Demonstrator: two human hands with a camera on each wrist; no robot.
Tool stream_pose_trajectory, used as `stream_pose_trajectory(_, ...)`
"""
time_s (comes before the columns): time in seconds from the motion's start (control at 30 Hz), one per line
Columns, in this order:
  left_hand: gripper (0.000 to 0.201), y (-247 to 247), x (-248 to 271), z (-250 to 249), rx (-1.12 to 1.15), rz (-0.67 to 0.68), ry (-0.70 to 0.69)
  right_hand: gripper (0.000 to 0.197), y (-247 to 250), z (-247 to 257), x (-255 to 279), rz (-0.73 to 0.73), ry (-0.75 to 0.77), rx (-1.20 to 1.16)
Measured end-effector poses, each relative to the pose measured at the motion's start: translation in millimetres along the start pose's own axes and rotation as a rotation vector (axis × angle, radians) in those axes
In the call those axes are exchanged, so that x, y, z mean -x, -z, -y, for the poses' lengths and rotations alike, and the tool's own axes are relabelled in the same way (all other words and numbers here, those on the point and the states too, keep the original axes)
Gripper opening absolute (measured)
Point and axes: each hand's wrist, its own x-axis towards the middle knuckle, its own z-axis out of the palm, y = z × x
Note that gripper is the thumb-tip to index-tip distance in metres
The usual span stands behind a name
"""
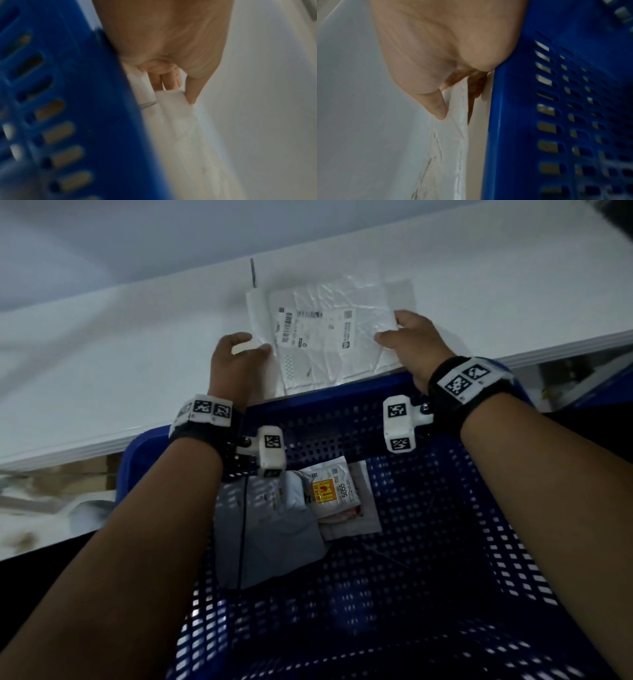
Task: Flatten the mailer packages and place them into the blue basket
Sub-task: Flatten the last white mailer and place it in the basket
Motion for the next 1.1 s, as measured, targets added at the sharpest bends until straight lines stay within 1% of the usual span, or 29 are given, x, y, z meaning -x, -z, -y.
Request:
stream_pose_trajectory(0.03, 0.035, 2, 2, -2, 0.054, 0.034, 0.03, 0.014, -1, 2, 4, 0.014, -0.004, -0.035)
stream_pose_trajectory(0.07, 0.04, 5, 4, -4, 0.121, 0.085, 0.073, 0.012, -1, 4, 8, 0.024, -0.007, -0.082)
stream_pose_trajectory(0.1, 0.038, 8, 9, -7, 0.203, 0.155, 0.115, 0.011, 0, 4, 12, 0.026, -0.013, -0.13)
stream_pose_trajectory(0.13, 0.03, 10, 15, -9, 0.252, 0.215, 0.16, 0.011, 1, 5, 16, 0.032, -0.029, -0.183)
stream_pose_trajectory(0.17, 0.021, 13, 23, -12, 0.25, 0.258, 0.188, 0.012, 2, 6, 22, 0.058, -0.055, -0.238)
stream_pose_trajectory(0.23, 0.007, 18, 39, -18, 0.163, 0.341, 0.187, 0.023, 4, 6, 37, 0.174, -0.137, -0.325)
stream_pose_trajectory(0.3, 0.015, 28, 51, -22, 0.102, 0.476, 0.19, 0.03, 5, 2, 57, 0.336, -0.24, -0.3)
stream_pose_trajectory(0.33, 0.015, 34, 58, -24, 0.09, 0.541, 0.222, 0.032, 6, -3, 67, 0.407, -0.294, -0.261)
stream_pose_trajectory(0.37, 0.014, 42, 62, -23, 0.061, 0.587, 0.26, 0.033, 7, -11, 75, 0.459, -0.342, -0.225)
stream_pose_trajectory(0.43, 0.024, 54, 68, -10, -0.049, 0.637, 0.343, 0.035, 11, -31, 89, 0.517, -0.418, -0.153)
stream_pose_trajectory(0.47, 0.024, 59, 71, 0, -0.151, 0.648, 0.385, 0.033, 12, -43, 94, 0.532, -0.454, -0.119)
stream_pose_trajectory(0.53, 0.018, 64, 79, 28, -0.48, 0.652, 0.431, 0.027, 11, -70, 104, 0.566, -0.527, -0.042)
stream_pose_trajectory(0.57, 0.017, 65, 81, 47, -0.646, 0.661, 0.452, 0.024, 9, -82, 109, 0.581, -0.565, 0.007)
stream_pose_trajectory(0.6, 0.019, 67, 83, 66, -0.763, 0.672, 0.479, 0.021, 5, -93, 114, 0.585, -0.606, 0.053)
stream_pose_trajectory(0.63, 0.02, 68, 87, 84, -0.808, 0.684, 0.515, 0.02, 0, -102, 119, 0.572, -0.645, 0.09)
stream_pose_trajectory(0.67, 0.019, 71, 89, 103, -0.794, 0.689, 0.566, 0.019, -8, -111, 122, 0.548, -0.673, 0.13)
stream_pose_trajectory(0.7, 0.017, 74, 90, 120, -0.738, 0.686, 0.621, 0.019, -17, -119, 125, 0.529, -0.686, 0.174)
stream_pose_trajectory(0.77, 0.022, 80, 93, 144, -0.678, 0.648, 0.697, 0.017, -41, -134, 128, 0.517, -0.694, 0.255)
stream_pose_trajectory(0.83, 0.022, 88, 96, 158, -0.809, 0.614, 0.683, 0.022, -67, -148, 128, 0.517, -0.694, 0.311)
stream_pose_trajectory(0.9, 0.031, 102, 94, 172, -0.965, 0.574, 0.639, 0.021, -94, -160, 129, 0.513, -0.686, 0.348)
stream_pose_trajectory(0.97, 0.047, 117, 94, 185, -1.146, 0.551, 0.599, 0.017, -117, -170, 132, 0.521, -0.65, 0.405)
stream_pose_trajectory(1.03, 0.068, 128, 93, 199, -1.401, 0.556, 0.521, 0.025, -137, -180, 135, 0.567, -0.617, 0.495)
stream_pose_trajectory(1.1, 0.075, 126, 96, 208, -1.508, 0.54, 0.46, 0.029, -151, -190, 139, 0.577, -0.632, 0.536)
